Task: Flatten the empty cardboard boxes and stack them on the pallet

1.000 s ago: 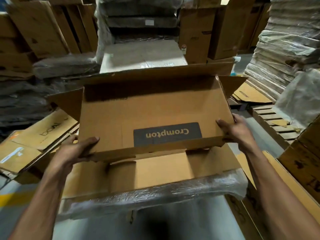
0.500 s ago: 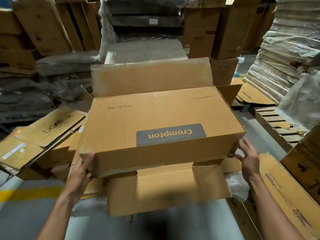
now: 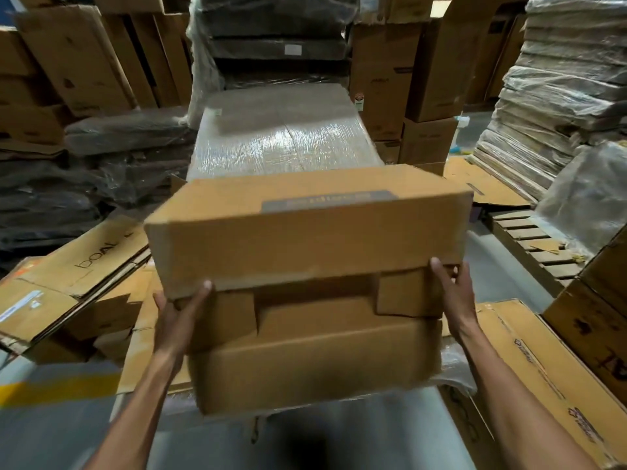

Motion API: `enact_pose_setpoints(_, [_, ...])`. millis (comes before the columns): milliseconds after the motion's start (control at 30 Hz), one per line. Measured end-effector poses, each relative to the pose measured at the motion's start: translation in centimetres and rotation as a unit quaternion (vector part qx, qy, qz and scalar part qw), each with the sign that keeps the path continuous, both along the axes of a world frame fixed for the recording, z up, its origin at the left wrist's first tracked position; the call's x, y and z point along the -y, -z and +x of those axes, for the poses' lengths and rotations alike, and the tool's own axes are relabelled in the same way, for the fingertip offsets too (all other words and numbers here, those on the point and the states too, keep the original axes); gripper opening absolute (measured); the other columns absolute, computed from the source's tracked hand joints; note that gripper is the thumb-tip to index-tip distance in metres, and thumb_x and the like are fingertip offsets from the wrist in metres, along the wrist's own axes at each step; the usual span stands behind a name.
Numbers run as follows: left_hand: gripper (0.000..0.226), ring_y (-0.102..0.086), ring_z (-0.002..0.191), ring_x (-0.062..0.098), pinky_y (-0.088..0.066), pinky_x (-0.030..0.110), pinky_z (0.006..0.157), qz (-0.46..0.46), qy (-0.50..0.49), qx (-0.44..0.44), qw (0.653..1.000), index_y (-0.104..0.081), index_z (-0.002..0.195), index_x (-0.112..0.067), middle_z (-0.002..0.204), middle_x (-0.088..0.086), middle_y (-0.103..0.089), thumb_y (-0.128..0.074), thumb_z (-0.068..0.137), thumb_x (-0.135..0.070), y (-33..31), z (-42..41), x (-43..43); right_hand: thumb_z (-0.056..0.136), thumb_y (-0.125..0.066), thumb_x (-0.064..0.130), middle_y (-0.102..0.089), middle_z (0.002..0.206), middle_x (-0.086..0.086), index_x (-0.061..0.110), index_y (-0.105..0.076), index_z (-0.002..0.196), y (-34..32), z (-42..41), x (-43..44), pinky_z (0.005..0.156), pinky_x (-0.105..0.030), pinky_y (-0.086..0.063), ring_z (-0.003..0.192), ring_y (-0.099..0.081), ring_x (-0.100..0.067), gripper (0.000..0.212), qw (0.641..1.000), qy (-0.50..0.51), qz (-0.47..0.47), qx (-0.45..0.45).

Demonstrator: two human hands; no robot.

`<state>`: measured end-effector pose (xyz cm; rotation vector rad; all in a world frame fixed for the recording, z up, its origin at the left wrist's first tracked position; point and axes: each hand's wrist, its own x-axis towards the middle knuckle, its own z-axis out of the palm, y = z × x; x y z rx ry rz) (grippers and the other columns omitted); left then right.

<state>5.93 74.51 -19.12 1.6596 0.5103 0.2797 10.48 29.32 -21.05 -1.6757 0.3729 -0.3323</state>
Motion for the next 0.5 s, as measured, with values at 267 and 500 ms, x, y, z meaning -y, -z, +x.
enact_pose_setpoints(267, [0.112,-0.058,0.116,0.039,-0.049,0.046,0.092,0.248,-0.045,-0.067,0.965,-0.048,0.137,-0.01,0.132,0.017,-0.06,-0.062,0.062,-0.092,-9.6,6.2,-0.9,0.089,-0.075,0.028,-0.05,0.135,-0.018,0.008,-0.047,0.144,-8.3,4.7,1.0,0.089,-0.033,-0.039,0.119,-0.052,-0.033,0.065,0.979,0.016,-0.201,-0.014])
enact_pose_setpoints(500, [0.098,-0.053,0.123,0.045,-0.047,0.053,0.1,0.248,-0.025,-0.112,0.962,-0.03,0.144,-0.001,0.138,0.026,-0.053,-0.078,0.08,-0.057,-5.2,4.8,-0.2,0.089,-0.072,0.018,-0.048,0.133,-0.014,0.016,-0.04,0.149,-5.8,3.7,0.0,0.09,-0.036,-0.042,0.122,-0.05,-0.033,0.068,0.971,0.01,-0.239,-0.022])
